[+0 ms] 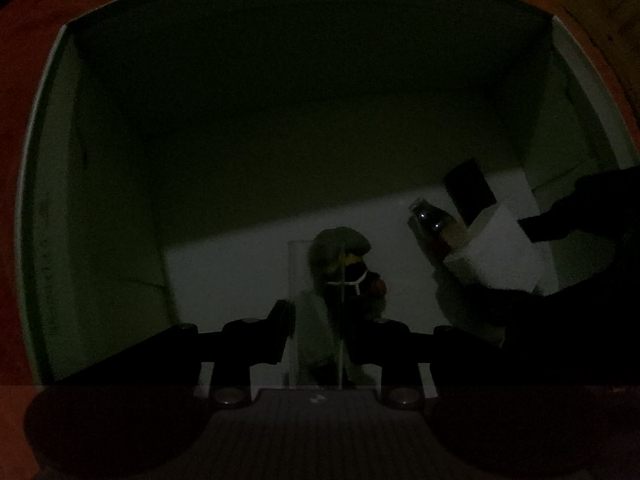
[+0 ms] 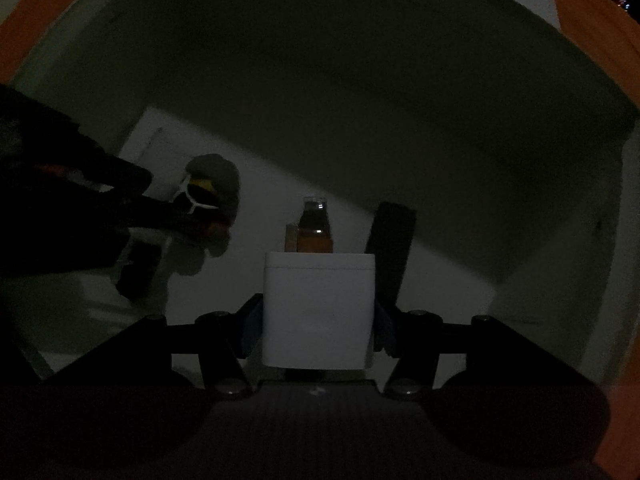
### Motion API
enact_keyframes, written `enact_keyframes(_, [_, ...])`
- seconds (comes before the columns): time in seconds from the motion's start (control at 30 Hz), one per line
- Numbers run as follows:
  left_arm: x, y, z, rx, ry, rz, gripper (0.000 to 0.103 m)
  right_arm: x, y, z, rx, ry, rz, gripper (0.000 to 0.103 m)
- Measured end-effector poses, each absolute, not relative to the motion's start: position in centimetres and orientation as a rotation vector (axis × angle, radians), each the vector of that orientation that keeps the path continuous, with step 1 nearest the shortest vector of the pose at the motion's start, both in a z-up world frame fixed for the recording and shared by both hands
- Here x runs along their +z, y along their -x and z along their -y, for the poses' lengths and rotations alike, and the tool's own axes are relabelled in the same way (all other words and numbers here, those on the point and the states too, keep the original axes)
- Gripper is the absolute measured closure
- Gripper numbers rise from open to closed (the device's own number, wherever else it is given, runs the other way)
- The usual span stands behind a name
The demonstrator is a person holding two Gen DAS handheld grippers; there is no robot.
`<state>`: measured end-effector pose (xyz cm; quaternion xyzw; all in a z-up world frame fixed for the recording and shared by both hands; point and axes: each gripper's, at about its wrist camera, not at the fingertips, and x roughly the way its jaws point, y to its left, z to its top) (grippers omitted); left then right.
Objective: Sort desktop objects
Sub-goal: 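Lower the glass tube into the box with the left tool while the right tool sets the charger down, then move both tools out of the box toward the remote on the paper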
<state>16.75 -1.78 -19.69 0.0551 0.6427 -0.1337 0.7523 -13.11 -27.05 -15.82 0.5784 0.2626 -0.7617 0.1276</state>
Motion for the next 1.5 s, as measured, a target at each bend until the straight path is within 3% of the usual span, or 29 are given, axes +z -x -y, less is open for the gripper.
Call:
enact_keyframes(0.43, [-20.5, -13.9, 8.8, -0.184, -0.028, -1.403, 0.076, -14.6, 12.7, 26.5, -2.180, -1.654, -0.823, 0.043])
enact_keyframes(0.67, [-19.9, -13.0, 10.7, -0.187, -0.007, -1.406, 0.051, -13.2, 13.1, 25.8, -2.209, -1.677, -0.768, 0.038])
enact_keyframes(0.83, [-19.4, -12.4, 12.0, -0.189, 0.008, -1.408, 0.042, -12.3, 11.7, 25.9, -2.224, -1.672, -0.711, 0.031])
enact_keyframes(1.13, [-16.6, -12.2, 13.8, -0.227, 0.064, -1.363, 0.036, -10.4, 13.4, 26.8, -2.307, -1.643, -0.549, 0.031])
enact_keyframes(1.5, [-11.7, -15.8, 12.6, -0.202, 0.107, -1.253, 0.036, -4.1, 16.6, 26.4, -2.449, -1.527, -0.430, 0.031])
